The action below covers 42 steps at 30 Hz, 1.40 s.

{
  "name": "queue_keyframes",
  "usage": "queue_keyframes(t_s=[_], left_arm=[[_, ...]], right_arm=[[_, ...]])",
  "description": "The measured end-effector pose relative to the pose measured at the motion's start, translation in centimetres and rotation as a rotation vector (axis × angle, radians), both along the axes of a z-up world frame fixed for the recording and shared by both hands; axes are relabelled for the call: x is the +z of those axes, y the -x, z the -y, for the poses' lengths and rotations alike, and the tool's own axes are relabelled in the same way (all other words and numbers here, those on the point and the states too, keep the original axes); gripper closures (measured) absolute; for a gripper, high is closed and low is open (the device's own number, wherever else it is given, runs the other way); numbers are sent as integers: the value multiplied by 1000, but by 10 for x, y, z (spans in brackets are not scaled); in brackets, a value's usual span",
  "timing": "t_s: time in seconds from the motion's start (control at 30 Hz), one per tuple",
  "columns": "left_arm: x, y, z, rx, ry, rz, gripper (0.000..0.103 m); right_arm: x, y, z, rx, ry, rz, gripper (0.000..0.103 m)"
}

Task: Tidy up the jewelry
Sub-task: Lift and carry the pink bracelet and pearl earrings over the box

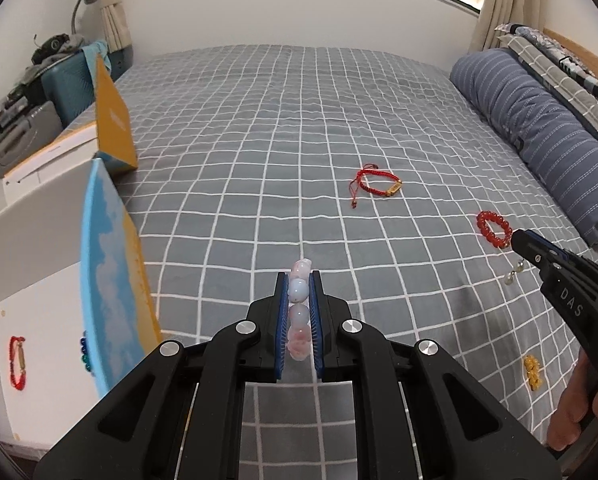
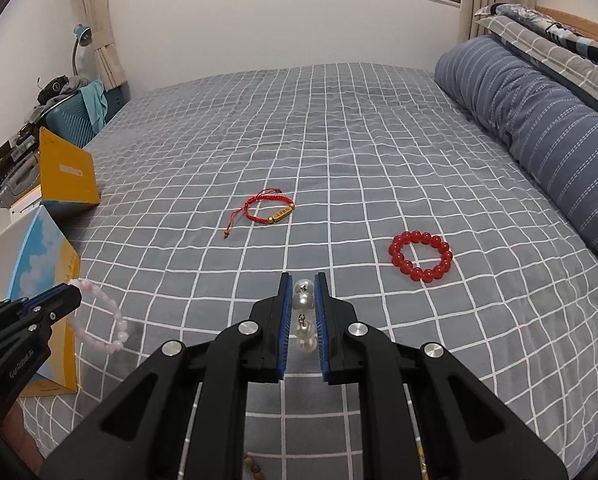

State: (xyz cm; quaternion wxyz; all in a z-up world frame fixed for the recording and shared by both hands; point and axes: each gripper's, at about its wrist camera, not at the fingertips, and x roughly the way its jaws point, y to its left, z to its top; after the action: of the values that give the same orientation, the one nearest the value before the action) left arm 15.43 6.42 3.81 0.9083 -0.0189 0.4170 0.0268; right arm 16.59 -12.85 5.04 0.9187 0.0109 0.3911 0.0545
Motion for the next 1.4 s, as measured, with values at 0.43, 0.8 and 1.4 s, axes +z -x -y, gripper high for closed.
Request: queue_keyframes(t_s=[0.43,0.8,1.4], left_arm=[[18,23,-5,38,-14,13,93],[42,46,-12,56,-17,45,93],[76,80,-51,113,-16,99,93]], right_arm=[[23,19,-17,18,12,-11,92],[46,37,-29,25,1,9,92],[83,66,-71,73,-7,47,92]])
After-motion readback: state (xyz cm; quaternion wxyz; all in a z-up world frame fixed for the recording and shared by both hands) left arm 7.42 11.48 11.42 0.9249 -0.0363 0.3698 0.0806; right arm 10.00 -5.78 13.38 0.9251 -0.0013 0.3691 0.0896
